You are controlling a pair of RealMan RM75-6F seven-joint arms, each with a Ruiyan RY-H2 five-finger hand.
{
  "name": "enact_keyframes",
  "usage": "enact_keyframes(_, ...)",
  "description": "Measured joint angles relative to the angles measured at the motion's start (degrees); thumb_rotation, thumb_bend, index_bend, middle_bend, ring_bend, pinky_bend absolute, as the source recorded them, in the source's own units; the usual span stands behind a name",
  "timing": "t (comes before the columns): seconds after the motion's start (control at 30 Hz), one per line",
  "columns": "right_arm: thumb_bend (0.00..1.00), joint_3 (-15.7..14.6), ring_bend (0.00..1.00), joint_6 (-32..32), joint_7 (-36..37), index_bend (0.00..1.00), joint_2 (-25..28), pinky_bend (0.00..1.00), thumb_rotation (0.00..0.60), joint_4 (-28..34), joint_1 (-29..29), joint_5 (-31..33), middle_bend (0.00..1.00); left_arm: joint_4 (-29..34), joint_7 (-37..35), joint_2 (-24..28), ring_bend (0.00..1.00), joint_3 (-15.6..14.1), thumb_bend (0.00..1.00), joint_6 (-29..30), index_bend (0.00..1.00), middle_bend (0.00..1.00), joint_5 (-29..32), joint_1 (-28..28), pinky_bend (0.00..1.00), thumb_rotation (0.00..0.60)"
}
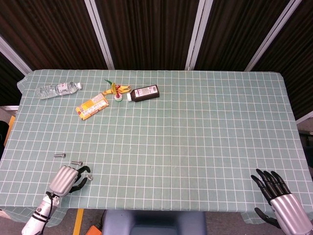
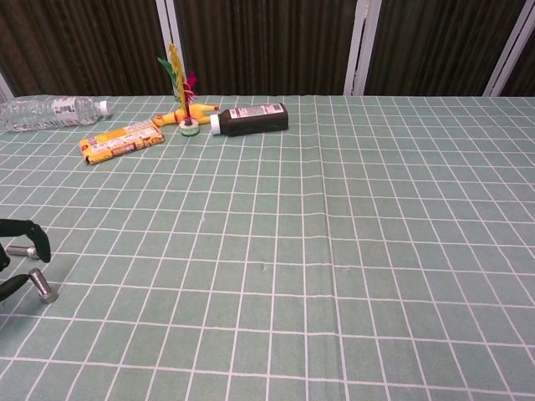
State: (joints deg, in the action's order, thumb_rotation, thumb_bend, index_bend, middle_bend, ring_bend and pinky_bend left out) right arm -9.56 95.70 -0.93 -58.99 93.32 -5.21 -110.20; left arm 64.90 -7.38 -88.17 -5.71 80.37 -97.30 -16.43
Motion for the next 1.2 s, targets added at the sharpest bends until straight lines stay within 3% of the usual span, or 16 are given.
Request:
enact_keyframes(0.2, 0.31, 0.0, 0.00, -0.1, -0.1, 0.00, 0.0, 0.00, 0.600, 0.1, 0.0, 0.0, 0.00, 0.3, -0.2, 0.5, 1.00, 0.1, 0.42, 0.5, 0.36, 1.00, 0.1, 0.1, 1.00, 0.600)
enact_keyframes(0.37, 0.31, 0.0, 0.00, 0.2, 0.2, 0.00, 0.1, 0.00, 0.600, 0.0, -0.1, 0.0, 0.00, -0.1, -3.2, 2.1, 1.00, 2.1, 0.42, 2.9, 0.37, 1.00, 2.2, 0.9, 1.00, 0.600)
enact_keyframes(0.57, 0.31, -0.1, 0.00, -0.2, -0.6, 0.00, -0.2, 0.00, 0.600, 0.0, 0.0, -0.4, 0.00, -3.8, -9.5, 2.8, 1.00, 3.8, 0.42, -0.1, 0.40, 1.00, 6.9, 1.3, 1.00, 0.600)
enact_keyframes(0.93, 0.31, 0.0, 0.00, -1.2, -1.5, 0.00, -0.5, 0.00, 0.600, 0.3, 0.2, 0.1, 0.00, -15.7, -11.4, -4.2, 1.00, 4.1, 0.42, -8.0, 0.43, 1.00, 8.8, -0.6, 1.00, 0.600)
enact_keyframes(1.2, 0.31, 0.0, 0.00, -1.4, -1.6, 0.00, -0.4, 0.00, 0.600, 0.4, 0.2, 0.2, 0.00, -19.9, -12.3, -6.9, 1.00, 5.1, 0.42, -8.4, 0.45, 1.00, 9.5, -1.4, 1.00, 0.600)
